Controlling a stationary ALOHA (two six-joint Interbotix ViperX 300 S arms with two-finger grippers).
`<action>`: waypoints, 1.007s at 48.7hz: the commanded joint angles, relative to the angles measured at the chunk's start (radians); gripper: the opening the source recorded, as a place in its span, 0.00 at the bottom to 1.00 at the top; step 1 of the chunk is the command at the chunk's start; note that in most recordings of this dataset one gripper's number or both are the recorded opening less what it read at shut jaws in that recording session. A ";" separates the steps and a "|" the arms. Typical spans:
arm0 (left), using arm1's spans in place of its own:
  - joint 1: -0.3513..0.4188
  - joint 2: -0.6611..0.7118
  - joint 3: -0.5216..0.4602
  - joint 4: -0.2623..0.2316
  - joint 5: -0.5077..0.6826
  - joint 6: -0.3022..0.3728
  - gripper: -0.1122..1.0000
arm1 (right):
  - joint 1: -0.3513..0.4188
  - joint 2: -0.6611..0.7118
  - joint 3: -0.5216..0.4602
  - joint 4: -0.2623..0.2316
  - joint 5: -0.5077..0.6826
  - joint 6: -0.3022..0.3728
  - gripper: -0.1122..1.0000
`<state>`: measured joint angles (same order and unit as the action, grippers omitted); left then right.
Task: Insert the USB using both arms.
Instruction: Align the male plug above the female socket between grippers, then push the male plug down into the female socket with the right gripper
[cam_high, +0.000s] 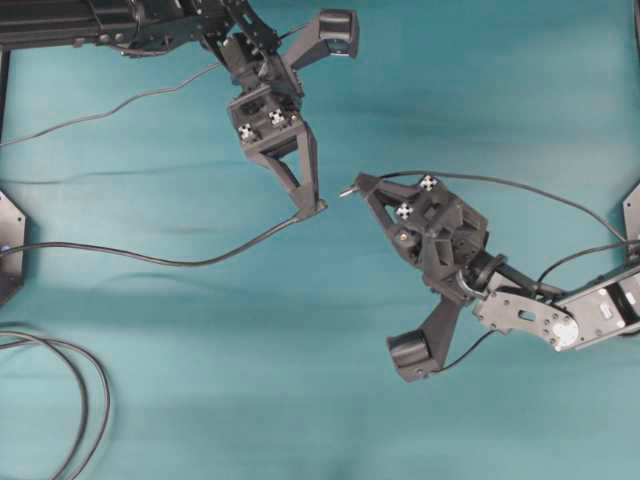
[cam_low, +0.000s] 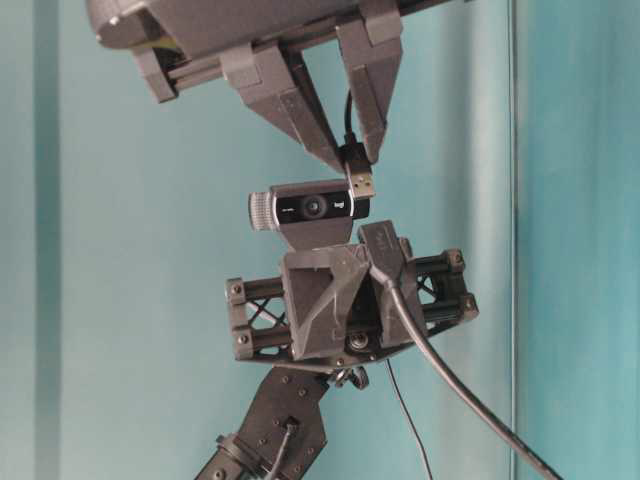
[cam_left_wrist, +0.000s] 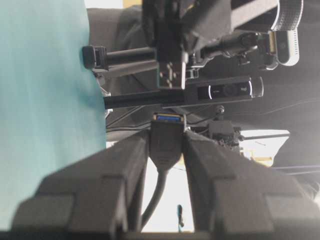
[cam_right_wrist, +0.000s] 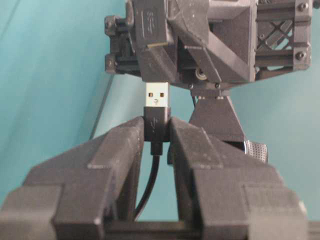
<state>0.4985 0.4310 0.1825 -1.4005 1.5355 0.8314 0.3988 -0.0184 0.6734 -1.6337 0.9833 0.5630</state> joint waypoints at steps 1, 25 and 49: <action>-0.003 -0.015 -0.020 -0.012 -0.003 -0.012 0.35 | 0.002 -0.008 -0.023 -0.011 -0.003 0.005 0.28; -0.006 -0.014 -0.025 -0.008 -0.020 -0.014 0.35 | 0.002 0.008 -0.034 -0.009 -0.020 0.005 0.28; -0.014 -0.014 -0.021 -0.003 -0.034 -0.014 0.35 | 0.002 0.026 -0.051 -0.009 -0.023 0.005 0.28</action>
<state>0.4909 0.4310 0.1779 -1.3990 1.5048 0.8299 0.3988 0.0138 0.6535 -1.6337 0.9572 0.5645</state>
